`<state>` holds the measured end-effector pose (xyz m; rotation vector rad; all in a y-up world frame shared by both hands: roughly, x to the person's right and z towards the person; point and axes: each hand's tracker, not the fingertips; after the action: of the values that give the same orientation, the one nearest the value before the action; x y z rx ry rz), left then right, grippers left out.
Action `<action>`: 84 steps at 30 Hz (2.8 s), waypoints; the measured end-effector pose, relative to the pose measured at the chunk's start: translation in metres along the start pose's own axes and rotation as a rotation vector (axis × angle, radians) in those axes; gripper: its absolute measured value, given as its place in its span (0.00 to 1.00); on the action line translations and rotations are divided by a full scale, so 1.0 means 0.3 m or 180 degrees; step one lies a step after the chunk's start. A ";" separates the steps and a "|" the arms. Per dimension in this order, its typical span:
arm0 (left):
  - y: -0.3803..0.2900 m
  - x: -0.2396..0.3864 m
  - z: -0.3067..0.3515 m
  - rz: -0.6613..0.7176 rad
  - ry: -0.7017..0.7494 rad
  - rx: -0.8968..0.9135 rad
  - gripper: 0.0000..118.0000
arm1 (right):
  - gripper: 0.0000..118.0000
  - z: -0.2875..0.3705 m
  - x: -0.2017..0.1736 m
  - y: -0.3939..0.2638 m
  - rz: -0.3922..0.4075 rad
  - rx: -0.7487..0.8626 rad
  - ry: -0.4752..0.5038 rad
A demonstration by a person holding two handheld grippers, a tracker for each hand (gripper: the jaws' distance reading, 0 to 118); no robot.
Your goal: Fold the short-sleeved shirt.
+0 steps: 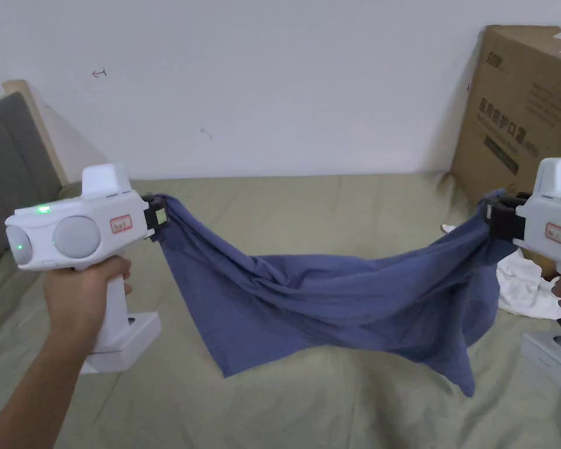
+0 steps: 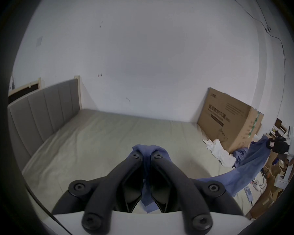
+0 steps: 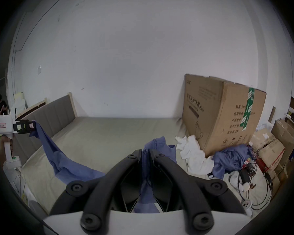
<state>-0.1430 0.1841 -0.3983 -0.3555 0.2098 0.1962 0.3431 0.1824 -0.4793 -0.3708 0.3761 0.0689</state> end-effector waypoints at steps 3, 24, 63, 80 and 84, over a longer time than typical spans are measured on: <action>0.113 0.003 -0.029 -0.0126 0.0097 0.0143 0.04 | 0.06 -0.042 0.004 0.074 -0.0015 0.0138 -0.0093; 0.043 -0.119 -0.437 -0.0419 0.0548 -0.0316 0.04 | 0.06 -0.471 0.000 -0.075 -0.0237 -0.0097 -0.0335; -1.158 -0.381 0.204 0.0035 0.0784 -0.2014 0.04 | 0.06 0.088 -0.079 -1.152 -0.0692 -0.2008 -0.0471; -0.833 -0.133 0.287 0.0359 0.0348 -0.1022 0.89 | 0.80 0.264 -0.187 -0.679 -0.0518 -0.0747 -0.0402; -0.675 -0.015 0.324 0.0126 0.0234 -0.0345 0.89 | 0.80 0.322 -0.187 -0.531 -0.0281 -0.0133 -0.0453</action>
<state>-0.0850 0.0328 -0.2427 -0.4669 0.2797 0.2344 0.3457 0.0697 -0.3207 -0.4208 0.2175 0.0168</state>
